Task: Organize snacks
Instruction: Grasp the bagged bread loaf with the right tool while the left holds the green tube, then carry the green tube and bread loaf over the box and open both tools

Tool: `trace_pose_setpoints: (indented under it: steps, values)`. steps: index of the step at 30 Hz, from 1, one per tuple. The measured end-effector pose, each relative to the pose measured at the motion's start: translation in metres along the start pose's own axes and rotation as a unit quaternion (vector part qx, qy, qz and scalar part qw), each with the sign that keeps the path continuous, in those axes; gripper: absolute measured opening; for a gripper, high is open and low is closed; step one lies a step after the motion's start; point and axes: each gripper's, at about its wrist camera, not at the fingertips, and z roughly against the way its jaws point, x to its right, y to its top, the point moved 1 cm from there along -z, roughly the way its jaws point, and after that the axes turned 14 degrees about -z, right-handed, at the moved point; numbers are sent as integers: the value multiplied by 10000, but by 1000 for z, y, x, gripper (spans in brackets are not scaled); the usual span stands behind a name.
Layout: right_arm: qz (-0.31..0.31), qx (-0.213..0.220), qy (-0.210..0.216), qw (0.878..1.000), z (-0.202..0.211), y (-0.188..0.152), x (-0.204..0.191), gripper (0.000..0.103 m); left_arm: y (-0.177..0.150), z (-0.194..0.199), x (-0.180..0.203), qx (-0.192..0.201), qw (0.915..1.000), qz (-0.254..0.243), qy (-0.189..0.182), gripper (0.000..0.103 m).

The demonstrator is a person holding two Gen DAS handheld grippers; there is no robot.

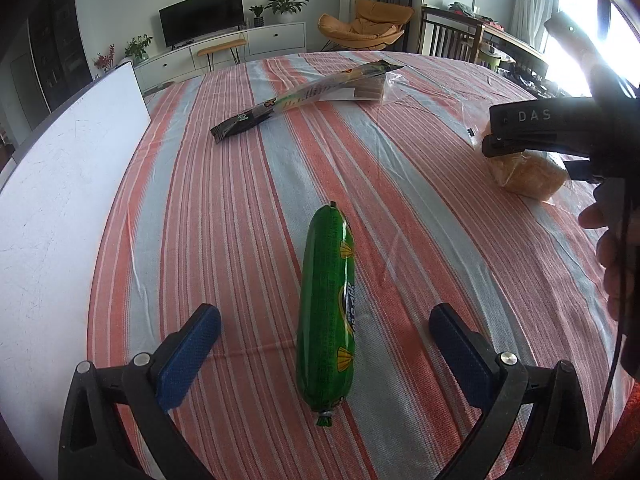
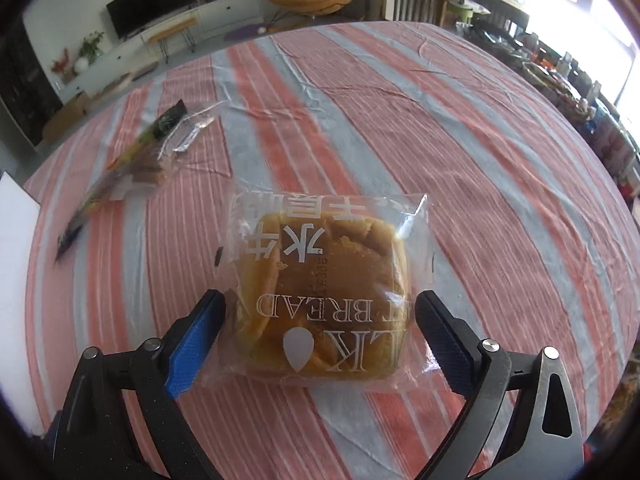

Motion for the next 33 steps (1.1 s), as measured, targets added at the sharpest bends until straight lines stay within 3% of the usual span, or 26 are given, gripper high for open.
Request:
trace_pose_setpoints:
  steps: [3, 4, 5, 6, 7, 9, 12, 16, 19, 23, 28, 31, 33]
  values:
    - [116, -37, 194, 9997, 10, -3, 11, 91, 0, 0, 0, -17, 10000, -35, -49, 103]
    - [162, 19, 332, 9993, 18, -5, 15, 81, 1, -1, 0, -72, 9999, -93, -106, 102]
    - [234, 93, 372, 9990, 26, -7, 20, 78, 1, 0, -1, -99, 9998, -92, -123, 100]
    - [239, 144, 419, 9987, 35, -11, 27, 75, 0, 4, -3, -68, 9999, -56, -88, 86]
    - [157, 155, 560, 9982, 43, -15, 35, 74, 0, 8, -4, -14, 10000, -29, -65, 60]
    - [-56, 196, 799, 9966, 58, -23, 50, 73, 2, 13, -5, 8, 9997, -29, -254, 24]
    - [-275, 322, 1168, 9922, 83, -34, 67, 73, -2, 19, -11, -12, 9986, 222, -476, 23]
    - [-360, 416, 1666, 9845, 120, -38, 65, 73, -8, 56, -17, 263, 9946, 517, -855, 23]
    - [-225, 482, 2110, 9760, 154, -39, 44, 73, -11, 105, -28, 601, 9886, 745, -1166, 23]
    - [195, 572, 2894, 9553, 209, -49, -6, 73, -19, 199, -62, 1403, 9730, 1216, -1372, 23]
    - [793, 313, 4025, 9115, 273, -73, -89, 73, -41, 306, -125, 2289, 9598, 1530, -553, 23]
    - [1334, 77, 4466, 8847, 300, -95, -147, 73, -65, 332, -171, 2359, 9544, 1826, 121, 23]
    - [1663, -56, 4606, 8719, 308, -114, -182, 73, -84, 331, -205, 2166, 9507, 2090, 748, 23]
